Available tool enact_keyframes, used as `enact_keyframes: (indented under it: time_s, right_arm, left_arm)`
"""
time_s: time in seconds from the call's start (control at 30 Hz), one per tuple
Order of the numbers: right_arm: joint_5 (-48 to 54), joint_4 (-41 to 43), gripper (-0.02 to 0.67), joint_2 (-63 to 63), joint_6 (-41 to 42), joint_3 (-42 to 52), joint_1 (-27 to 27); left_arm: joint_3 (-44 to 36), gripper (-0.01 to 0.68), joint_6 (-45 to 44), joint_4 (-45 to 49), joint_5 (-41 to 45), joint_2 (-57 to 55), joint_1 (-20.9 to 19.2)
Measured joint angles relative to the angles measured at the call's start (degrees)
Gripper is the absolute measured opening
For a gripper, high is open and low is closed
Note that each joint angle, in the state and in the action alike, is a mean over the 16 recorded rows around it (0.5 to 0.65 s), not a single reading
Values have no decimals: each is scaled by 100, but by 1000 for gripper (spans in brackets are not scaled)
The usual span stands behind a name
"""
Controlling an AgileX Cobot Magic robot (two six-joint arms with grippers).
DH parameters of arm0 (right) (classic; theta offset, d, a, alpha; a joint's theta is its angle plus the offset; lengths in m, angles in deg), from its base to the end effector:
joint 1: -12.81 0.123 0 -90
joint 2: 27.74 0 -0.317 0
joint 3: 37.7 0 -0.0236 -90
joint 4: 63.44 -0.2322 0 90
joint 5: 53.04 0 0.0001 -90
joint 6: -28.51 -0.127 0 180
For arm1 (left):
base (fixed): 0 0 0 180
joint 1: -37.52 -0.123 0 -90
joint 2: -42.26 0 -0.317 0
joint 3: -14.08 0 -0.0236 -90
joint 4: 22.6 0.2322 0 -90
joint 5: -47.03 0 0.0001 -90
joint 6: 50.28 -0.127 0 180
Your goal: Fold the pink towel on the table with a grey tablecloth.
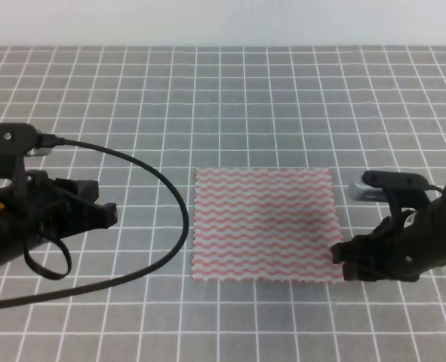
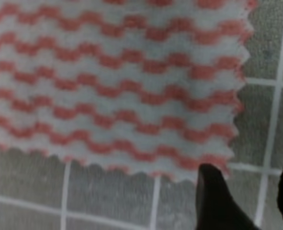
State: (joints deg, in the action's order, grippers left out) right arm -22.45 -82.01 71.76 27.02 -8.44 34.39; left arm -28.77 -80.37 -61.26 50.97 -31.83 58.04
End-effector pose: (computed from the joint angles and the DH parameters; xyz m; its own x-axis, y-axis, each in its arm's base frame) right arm 0.2667 0.1277 0.1924 -0.9488 -0.0541 -0.3111 -0.1386 0.9565 0.2565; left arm 0.2234 -0.0895 0.2802 -0.5203 0.0370 -0.8532 0.3115 0.9384 -0.1493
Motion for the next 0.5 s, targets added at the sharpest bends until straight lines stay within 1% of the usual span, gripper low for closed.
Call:
enact_keyframes:
  time_s: [0.1,0.17,0.5]
  right_arm:
    - [-144,-129,250,163,0,-4,0]
    - [-218,-191,264,235,0,-15,0]
    - [-326,-307,268,457,3,-161,0]
  left_arm:
    - [0,-2,0,-2,-13,-36,0]
    - [0,-2,-1,-3,-24,-50,1]
    - [0,-2,-1,-4,-50,-66,1]
